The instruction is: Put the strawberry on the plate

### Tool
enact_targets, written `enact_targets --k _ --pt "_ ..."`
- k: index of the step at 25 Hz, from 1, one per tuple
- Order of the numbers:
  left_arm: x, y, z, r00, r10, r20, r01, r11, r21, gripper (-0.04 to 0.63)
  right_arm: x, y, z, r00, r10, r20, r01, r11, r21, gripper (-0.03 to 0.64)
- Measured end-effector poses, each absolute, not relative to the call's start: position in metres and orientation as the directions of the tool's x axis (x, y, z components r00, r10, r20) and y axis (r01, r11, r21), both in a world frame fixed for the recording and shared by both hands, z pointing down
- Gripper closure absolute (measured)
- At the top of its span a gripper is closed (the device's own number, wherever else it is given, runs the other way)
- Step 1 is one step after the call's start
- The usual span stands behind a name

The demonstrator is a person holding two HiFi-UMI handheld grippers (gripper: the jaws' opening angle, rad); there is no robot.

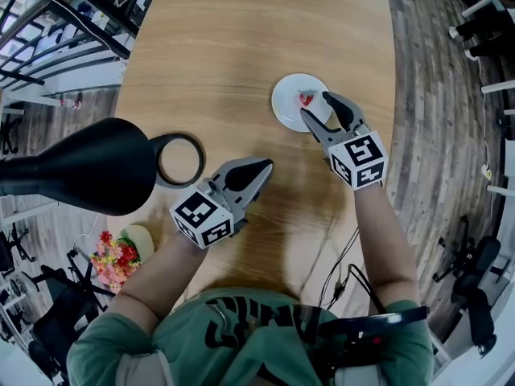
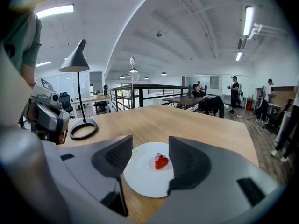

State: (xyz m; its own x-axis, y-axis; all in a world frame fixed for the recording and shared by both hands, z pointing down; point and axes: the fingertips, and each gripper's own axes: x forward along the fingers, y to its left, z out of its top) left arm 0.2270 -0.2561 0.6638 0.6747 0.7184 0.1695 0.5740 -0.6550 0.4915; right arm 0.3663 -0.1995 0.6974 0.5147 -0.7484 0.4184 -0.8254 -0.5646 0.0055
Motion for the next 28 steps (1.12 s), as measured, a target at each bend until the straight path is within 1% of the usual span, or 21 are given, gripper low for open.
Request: enact_targets --k 11,19,26,28 --pt "0.183 -0.252 0.601 0.682 0.719 0.136 0.606 -0.659 0.445 0.591 0.297 -0.184 0.659 0.472 -0.781 0.409 -0.834 -0.546 -0.079 0.390" --pt "0.122 -0.261 0.546 0.677 0.728 0.105 0.639 -0.653 0.407 0.591 0.219 -0.184 0.623 0.390 -0.819 0.421 -0.868 -0.480 -0.129 0.390" --pt "0.051 -0.302 0.501 0.689 0.722 0.065 0.662 -0.663 0.348 0.591 0.155 -0.200 0.589 0.333 -0.847 0.415 -0.894 -0.423 -0.147 0.393" --pt "0.034 -0.319 0.489 0.692 0.720 0.052 0.666 -0.664 0.339 0.591 0.140 -0.208 0.581 0.339 -0.846 0.413 -0.892 -0.428 -0.145 0.441"
